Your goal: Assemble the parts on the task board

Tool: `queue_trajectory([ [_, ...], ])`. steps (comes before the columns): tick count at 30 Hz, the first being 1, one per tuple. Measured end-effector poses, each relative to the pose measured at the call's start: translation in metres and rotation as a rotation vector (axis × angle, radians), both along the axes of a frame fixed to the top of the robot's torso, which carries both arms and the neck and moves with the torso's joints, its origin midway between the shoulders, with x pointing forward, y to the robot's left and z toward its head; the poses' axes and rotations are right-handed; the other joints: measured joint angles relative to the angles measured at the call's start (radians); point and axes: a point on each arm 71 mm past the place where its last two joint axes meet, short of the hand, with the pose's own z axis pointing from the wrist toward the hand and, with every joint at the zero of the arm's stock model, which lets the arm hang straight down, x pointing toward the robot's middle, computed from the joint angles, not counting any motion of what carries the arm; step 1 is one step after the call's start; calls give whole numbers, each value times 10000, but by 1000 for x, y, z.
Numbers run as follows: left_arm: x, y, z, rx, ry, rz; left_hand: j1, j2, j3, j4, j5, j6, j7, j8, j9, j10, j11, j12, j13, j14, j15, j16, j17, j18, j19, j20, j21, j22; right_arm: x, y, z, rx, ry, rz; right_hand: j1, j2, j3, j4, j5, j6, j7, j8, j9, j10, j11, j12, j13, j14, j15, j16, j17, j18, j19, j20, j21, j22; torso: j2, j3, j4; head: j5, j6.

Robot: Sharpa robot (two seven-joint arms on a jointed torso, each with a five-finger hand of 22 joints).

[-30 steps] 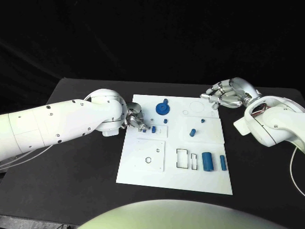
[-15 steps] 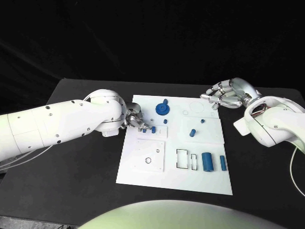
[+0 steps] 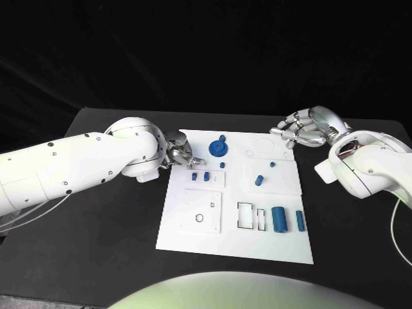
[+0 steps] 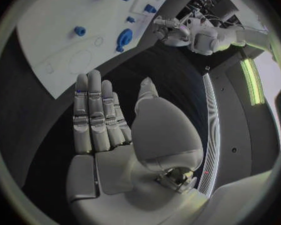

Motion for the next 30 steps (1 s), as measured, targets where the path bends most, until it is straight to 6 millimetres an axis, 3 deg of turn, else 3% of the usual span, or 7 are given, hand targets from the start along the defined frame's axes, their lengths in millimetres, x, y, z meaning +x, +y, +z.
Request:
queue_trajectory([
  [2, 1, -1, 5, -378, -175, 113, 275, -107, 0, 0, 18, -379, 148, -171, -52, -536, 136, -405, -703, 2, 44, -111, 0, 1, -383, 77, -351, -598, 0, 0, 0, -5, -1, -8, 0, 0, 0, 0, 0, 0, 0, 0, 0, 0, 0, 0, 0, 0, 0, -39, 0, 0, 0, 0, 0, 0, -2, 0, 0, -11, 16],
  [3, 1, -2, 7, -678, -287, 175, 524, -225, -27, -27, 18, -773, 338, -314, -116, -1331, 295, -952, -1646, -7, 188, -505, -55, 166, -958, 186, -888, -1493, 0, -1, 0, -10, -1, -17, 0, 0, 0, 0, 0, 0, 0, 0, 0, 0, 0, 0, 0, 0, 0, -40, 0, 0, 0, 0, 0, 0, -2, 0, -1, -17, 23],
  [5, 3, -4, 10, -1160, -468, 223, 1068, -465, -105, -41, 18, -1431, 654, -511, -250, -2236, 596, -1326, -2291, -199, 452, -1123, -483, 386, -1625, 377, -1554, -2499, 1, -1, 0, -16, -4, -31, 0, 0, 0, 0, 0, 0, 0, 39, 0, 0, 0, 0, -21, 0, 0, -39, 0, 0, 0, 0, 0, -13, -2, 0, -5, -35, 43],
  [10, 5, -17, 14, -2289, -1167, -114, 3052, -923, -165, -165, 6, -2686, 1217, -985, -816, -4068, 1284, -2423, -3180, -2265, 1079, -3168, -3621, 544, -2888, 931, -3126, -4160, 2, -3, -1, -27, -51, -55, 714, -40, 72, -15, 0, 253, 15, 89, -133, 14, 13, -168, -469, -100, 55, -460, -64, 0, -111, 111, -222, -255, -5, 0, 0, -114, 71],
  [15, 9, -42, 14, -3320, -2366, -1216, 4980, -1094, 664, -906, 7, -2569, 1233, -1730, -1796, -4296, 1441, -4050, -4588, -3646, 1216, -4587, -5743, 544, -3105, 1079, -3763, -4583, 4, -4, 0, -4, -165, 14, 1583, -91, 72, -15, 0, 559, 17, -322, -398, 122, 9, -620, -1147, -380, 129, -943, -296, -1, -250, 250, -506, -570, 0, -7, 7, -207, 128],
  [22, 11, -65, 17, -3336, -4089, -3213, 5168, -1239, 744, -1441, -45, -1895, 1358, -2774, -3018, -4020, 1425, -5939, -6113, -3807, 1233, -4853, -6451, 544, -3141, 1043, -3764, -4616, 5, -3, 0, 73, -274, 216, 1741, -81, 72, -15, 0, 650, 36, -566, -527, 157, 44, -843, -1514, -519, 196, -1158, -442, -1, -349, 273, -622, -751, 7, 0, -26, -240, 178],
  [30, 12, -81, 13, -2299, -4949, -4892, 5205, -1276, 604, -1745, -54, -1496, 1400, -3337, -3606, -3842, 1494, -6730, -6736, -3501, 1281, -4166, -6606, 543, -3065, 1118, -3377, -4382, 4, -2, 1, 141, -342, 337, 1741, -81, 43, -44, 0, 651, 105, -680, -589, 182, 93, -945, -1676, -554, 231, -1240, -508, 0, -377, 301, -666, -829, 15, 12, -23, -240, 211],
])
